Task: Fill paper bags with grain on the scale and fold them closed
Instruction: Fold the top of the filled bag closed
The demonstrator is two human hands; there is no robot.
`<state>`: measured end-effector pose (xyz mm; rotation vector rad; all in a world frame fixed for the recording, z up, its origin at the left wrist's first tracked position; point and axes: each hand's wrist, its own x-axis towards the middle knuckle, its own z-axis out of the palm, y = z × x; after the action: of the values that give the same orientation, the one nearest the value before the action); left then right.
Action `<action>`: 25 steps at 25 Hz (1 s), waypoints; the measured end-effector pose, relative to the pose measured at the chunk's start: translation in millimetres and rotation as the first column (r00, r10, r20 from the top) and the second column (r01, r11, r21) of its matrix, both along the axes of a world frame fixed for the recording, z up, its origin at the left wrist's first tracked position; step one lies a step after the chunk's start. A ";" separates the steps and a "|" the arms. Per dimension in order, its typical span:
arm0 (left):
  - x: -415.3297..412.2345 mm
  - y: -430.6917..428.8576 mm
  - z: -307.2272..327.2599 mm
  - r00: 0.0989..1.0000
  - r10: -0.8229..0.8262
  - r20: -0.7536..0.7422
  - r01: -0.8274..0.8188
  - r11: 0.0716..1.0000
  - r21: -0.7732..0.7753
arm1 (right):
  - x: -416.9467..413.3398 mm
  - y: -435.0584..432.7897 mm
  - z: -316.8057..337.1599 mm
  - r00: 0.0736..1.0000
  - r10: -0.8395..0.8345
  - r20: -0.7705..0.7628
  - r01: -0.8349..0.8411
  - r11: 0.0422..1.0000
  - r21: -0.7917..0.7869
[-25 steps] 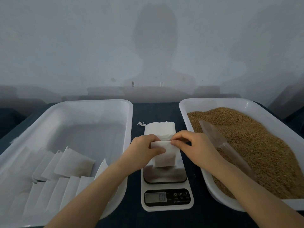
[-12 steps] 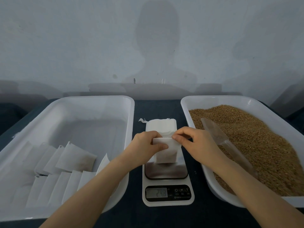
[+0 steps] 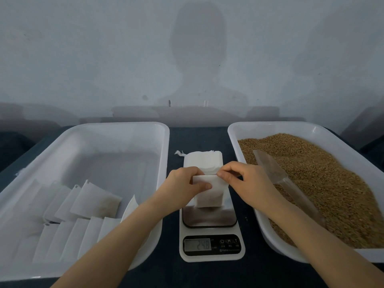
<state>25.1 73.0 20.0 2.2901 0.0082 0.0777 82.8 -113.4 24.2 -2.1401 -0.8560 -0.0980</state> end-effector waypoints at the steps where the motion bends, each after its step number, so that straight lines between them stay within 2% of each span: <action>1: -0.1 0.0 0.1 1.000 -0.001 0.000 0.001 1.000 -0.001 | 0.3 0.0 -0.2 1.000 0.000 -0.001 0.000 1.000 0.000; 9: 1.6 0.4 -2.3 1.000 0.002 0.008 -0.002 1.000 0.022 | -1.9 0.0 1.1 0.999 0.030 -0.034 -0.029 0.999 0.030; 13: 2.3 1.2 -4.1 0.999 0.039 0.009 -0.040 0.998 0.055 | 0.4 0.0 -2.9 0.992 0.034 -0.125 -0.049 0.992 -0.118; 15: 2.3 1.7 -5.1 0.999 0.047 0.008 -0.047 0.997 0.054 | 2.2 -0.9 -6.1 0.995 0.019 -0.098 -0.034 0.989 -0.147; 19: -3.1 -3.1 1.1 0.999 -0.051 0.003 0.051 0.997 -0.056 | 0.7 -2.5 -4.1 0.999 0.044 -0.022 -0.045 0.997 -0.063; 21: -6.2 -6.3 6.4 0.995 -0.091 0.037 0.092 0.995 -0.046 | -1.8 -0.8 -1.7 0.997 0.079 -0.017 -0.080 0.995 -0.058; 25: -9.8 -2.6 28.2 0.999 0.018 0.051 -0.016 0.998 -0.057 | -6.5 -0.2 5.8 1.000 0.023 0.013 -0.024 0.997 0.068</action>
<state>15.4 70.3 48.2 2.2311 0.0033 0.1434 76.4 -113.5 30.0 -2.0668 -0.8724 -0.1265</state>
